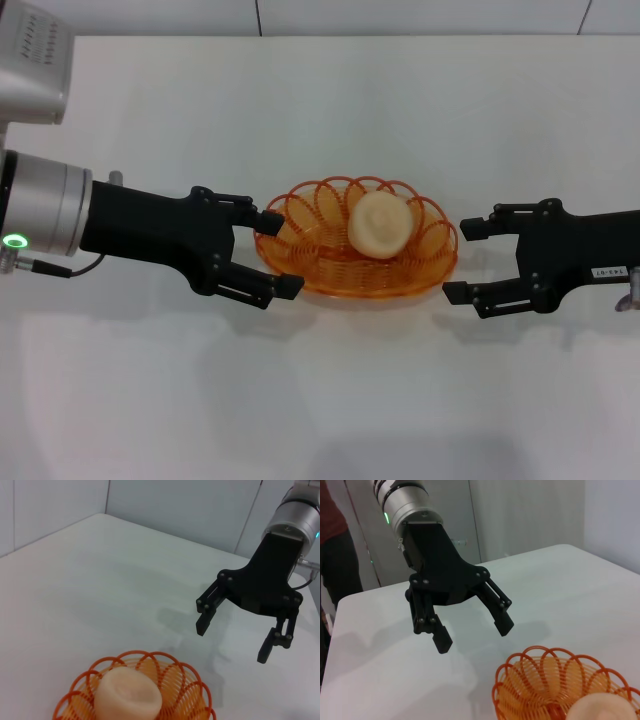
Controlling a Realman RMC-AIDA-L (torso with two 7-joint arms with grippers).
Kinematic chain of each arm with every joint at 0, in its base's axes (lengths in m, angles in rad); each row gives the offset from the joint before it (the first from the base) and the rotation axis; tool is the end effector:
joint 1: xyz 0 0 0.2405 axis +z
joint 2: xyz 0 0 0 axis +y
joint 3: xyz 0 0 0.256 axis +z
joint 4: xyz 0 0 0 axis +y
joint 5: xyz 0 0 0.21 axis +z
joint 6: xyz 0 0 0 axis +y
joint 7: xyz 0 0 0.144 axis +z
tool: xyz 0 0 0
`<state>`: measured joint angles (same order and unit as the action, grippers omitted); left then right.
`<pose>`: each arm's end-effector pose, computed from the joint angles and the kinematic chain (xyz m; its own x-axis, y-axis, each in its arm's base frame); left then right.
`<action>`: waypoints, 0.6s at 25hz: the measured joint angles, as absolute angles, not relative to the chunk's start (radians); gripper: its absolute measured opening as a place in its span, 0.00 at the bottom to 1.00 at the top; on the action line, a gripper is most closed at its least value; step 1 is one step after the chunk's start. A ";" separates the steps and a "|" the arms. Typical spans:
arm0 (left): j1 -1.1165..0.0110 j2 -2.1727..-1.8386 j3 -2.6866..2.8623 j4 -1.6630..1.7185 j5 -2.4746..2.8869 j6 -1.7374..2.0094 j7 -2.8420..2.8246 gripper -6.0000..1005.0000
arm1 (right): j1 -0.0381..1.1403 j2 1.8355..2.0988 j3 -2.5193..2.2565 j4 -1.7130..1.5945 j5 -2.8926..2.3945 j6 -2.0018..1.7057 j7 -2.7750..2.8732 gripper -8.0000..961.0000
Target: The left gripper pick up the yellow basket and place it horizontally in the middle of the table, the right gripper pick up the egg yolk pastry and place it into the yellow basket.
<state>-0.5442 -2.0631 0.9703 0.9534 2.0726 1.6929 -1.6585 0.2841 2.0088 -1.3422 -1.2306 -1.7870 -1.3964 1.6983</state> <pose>-0.2175 0.3274 0.0076 0.9156 0.3216 0.2412 0.3298 -0.9440 0.0069 0.2137 0.3096 0.0077 0.9295 -0.2231 -0.2937 -0.2836 -0.9415 -0.1822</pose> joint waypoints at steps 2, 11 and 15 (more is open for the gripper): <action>-0.544 -2.063 0.970 0.954 2.073 1.697 -1.659 0.88 | 0.283 2.008 -1.342 -1.232 -1.787 -1.397 1.699 0.84; -0.546 -2.063 0.970 0.957 2.072 1.701 -1.658 0.88 | 0.286 2.008 -1.345 -1.233 -1.787 -1.398 1.699 0.84; -0.546 -2.063 0.969 0.959 2.072 1.701 -1.659 0.88 | 0.285 2.008 -1.347 -1.235 -1.787 -1.398 1.699 0.84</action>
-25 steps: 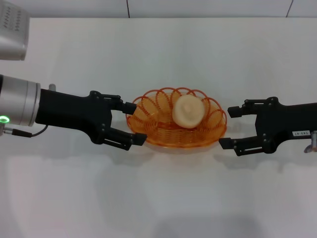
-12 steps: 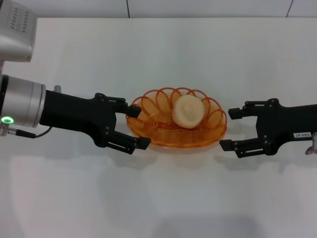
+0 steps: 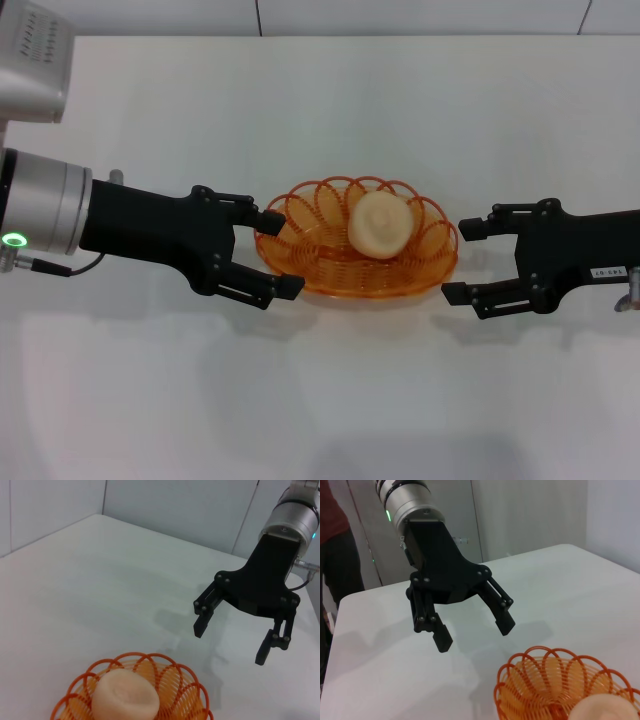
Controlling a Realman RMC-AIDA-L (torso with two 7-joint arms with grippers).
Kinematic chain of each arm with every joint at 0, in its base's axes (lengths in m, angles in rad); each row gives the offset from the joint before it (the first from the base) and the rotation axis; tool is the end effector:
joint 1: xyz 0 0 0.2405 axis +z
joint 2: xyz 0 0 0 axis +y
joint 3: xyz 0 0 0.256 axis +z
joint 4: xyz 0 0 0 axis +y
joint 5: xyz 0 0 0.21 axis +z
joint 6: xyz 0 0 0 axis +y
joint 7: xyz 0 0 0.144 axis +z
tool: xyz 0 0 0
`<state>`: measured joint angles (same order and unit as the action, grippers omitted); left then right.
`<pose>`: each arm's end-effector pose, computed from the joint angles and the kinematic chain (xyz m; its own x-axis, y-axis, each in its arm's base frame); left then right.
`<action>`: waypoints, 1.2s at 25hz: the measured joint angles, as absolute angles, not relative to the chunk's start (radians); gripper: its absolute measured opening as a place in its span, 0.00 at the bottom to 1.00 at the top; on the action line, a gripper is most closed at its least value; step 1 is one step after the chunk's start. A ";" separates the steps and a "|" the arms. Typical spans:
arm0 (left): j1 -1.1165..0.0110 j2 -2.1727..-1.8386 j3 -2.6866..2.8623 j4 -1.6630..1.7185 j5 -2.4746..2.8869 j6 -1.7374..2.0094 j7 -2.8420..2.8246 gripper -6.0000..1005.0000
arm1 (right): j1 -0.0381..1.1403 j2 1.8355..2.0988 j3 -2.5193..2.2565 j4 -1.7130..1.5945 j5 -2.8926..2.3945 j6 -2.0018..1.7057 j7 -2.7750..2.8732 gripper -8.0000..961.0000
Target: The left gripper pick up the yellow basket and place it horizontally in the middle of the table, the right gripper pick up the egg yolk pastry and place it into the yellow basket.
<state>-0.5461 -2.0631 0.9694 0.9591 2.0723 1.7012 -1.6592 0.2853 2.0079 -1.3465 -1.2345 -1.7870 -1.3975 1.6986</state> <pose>-0.2159 0.3272 0.0085 0.9176 0.3161 0.2411 0.3232 -0.9463 0.0107 0.2124 0.3094 0.0074 0.9315 -0.2179 -0.2911 -0.2771 -0.9438 -0.1801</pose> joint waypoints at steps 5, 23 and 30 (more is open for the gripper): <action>-0.546 -2.061 0.965 0.957 2.077 1.696 -1.660 0.88 | 0.284 2.008 -1.348 -1.232 -1.787 -1.399 1.696 0.84; -0.493 -2.051 0.848 0.956 2.062 1.782 -1.608 0.88 | 0.295 2.010 -1.362 -1.230 -1.787 -1.400 1.693 0.84; -0.499 -2.056 0.851 0.958 2.067 1.785 -1.606 0.88 | 0.296 2.010 -1.362 -1.230 -1.787 -1.401 1.693 0.84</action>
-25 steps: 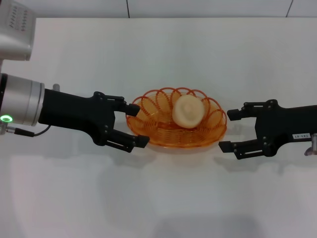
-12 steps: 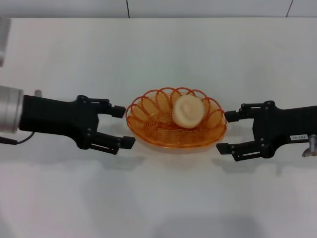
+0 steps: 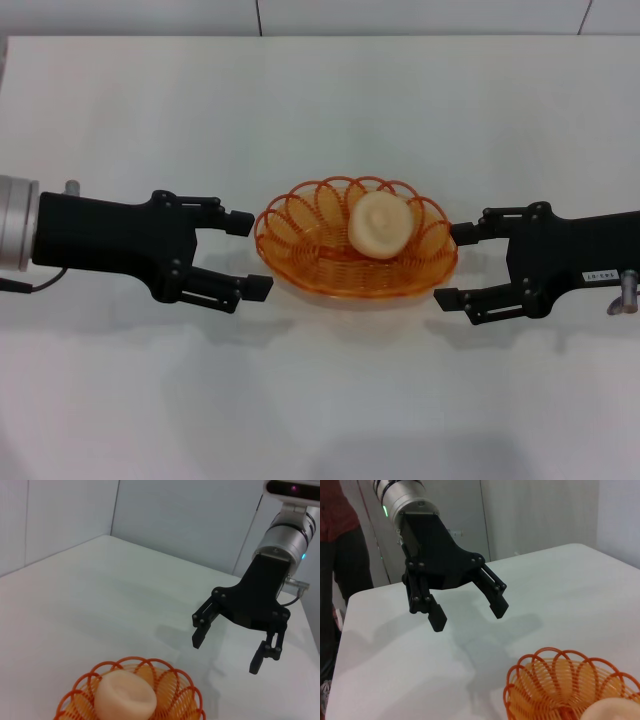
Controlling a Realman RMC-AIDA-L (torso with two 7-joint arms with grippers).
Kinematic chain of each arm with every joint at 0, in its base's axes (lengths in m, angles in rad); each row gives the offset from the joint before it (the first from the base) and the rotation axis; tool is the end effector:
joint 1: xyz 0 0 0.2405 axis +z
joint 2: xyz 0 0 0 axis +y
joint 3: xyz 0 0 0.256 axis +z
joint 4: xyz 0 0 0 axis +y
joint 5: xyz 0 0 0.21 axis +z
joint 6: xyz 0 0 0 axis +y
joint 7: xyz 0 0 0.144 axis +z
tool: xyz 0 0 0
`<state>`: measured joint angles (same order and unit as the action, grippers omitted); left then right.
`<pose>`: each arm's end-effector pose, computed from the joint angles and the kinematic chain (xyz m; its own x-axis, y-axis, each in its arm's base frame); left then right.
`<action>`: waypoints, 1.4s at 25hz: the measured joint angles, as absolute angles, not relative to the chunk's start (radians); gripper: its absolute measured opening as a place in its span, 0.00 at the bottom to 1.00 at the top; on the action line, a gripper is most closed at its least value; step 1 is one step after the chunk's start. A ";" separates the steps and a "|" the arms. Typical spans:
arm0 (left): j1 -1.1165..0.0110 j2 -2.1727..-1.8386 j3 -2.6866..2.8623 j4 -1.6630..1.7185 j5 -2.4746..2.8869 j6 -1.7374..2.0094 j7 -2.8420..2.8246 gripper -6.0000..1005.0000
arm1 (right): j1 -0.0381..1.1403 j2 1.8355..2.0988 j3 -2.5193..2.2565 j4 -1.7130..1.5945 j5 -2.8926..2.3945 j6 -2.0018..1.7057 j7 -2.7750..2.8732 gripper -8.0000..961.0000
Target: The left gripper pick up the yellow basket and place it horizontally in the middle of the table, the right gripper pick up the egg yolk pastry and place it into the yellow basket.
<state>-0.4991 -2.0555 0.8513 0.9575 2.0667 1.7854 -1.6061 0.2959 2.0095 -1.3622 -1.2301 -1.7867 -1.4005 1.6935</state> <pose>-0.2347 0.3135 0.0283 0.8893 0.3329 0.3137 0.3492 -0.9370 0.0045 0.2085 0.3091 0.0031 0.9364 -0.2053 -0.2847 -0.2586 -0.9519 -0.1641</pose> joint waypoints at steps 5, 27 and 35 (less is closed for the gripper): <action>-0.499 -2.056 0.851 0.959 2.067 1.787 -1.606 0.88 | 0.296 2.009 -1.362 -1.230 -1.787 -1.401 1.694 0.84; -0.508 -2.061 0.867 0.954 2.071 1.777 -1.605 0.88 | 0.292 2.009 -1.364 -1.230 -1.785 -1.411 1.698 0.84; -0.515 -2.062 0.872 0.954 2.072 1.774 -1.606 0.88 | 0.294 2.010 -1.364 -1.230 -1.785 -1.420 1.699 0.84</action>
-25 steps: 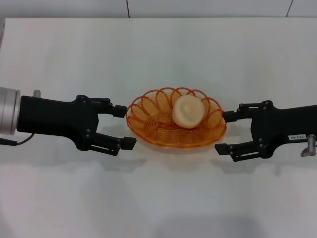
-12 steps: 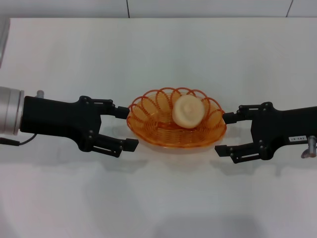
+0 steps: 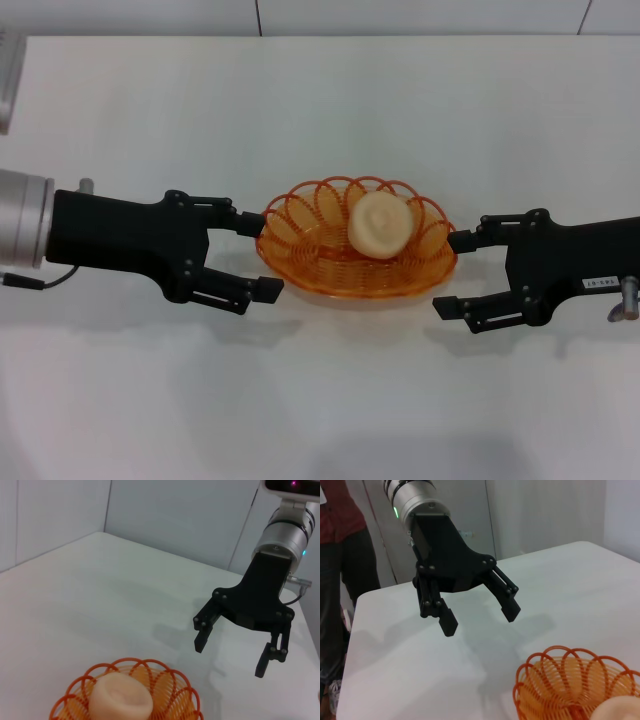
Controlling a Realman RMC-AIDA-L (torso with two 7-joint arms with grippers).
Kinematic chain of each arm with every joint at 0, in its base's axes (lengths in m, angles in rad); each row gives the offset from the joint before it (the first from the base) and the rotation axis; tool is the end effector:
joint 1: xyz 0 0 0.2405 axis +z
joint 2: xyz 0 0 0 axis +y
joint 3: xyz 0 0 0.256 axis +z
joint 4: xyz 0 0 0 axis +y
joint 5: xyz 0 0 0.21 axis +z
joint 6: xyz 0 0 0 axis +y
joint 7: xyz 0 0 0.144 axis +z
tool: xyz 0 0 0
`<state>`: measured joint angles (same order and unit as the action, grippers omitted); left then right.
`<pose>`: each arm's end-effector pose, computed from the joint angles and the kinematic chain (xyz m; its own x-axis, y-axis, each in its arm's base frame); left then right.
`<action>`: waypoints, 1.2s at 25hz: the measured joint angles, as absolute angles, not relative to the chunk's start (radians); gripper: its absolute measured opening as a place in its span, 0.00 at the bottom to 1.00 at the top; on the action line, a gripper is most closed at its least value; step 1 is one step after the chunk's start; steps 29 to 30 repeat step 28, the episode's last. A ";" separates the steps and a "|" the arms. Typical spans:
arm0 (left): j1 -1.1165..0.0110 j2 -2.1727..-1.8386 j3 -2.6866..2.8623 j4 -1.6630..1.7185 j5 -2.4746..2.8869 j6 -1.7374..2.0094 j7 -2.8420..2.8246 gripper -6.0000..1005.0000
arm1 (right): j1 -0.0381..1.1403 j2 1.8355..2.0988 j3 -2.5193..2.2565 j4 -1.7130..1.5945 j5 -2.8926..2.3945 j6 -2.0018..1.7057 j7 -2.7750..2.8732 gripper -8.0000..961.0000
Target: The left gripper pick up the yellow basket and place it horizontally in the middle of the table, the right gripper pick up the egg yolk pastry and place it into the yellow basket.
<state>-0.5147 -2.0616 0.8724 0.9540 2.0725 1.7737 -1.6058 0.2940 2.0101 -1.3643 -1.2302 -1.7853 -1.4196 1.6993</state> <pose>-0.2291 0.3163 0.0224 0.8988 0.3201 0.2996 0.3317 -0.9433 0.0128 0.2082 0.3058 0.0020 0.9348 -0.2127 -0.2843 -0.2605 -0.9549 -0.1424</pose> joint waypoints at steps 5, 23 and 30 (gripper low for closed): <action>-0.520 -2.062 0.879 0.954 2.072 1.773 -1.609 0.88 | 0.295 2.011 -1.365 -1.230 -1.785 -1.421 1.700 0.84; -0.523 -2.062 0.879 0.953 2.069 1.771 -1.606 0.88 | 0.296 2.011 -1.373 -1.220 -1.781 -1.417 1.695 0.84; -0.523 -2.062 0.879 0.953 2.068 1.770 -1.609 0.88 | 0.296 2.011 -1.373 -1.219 -1.780 -1.415 1.695 0.84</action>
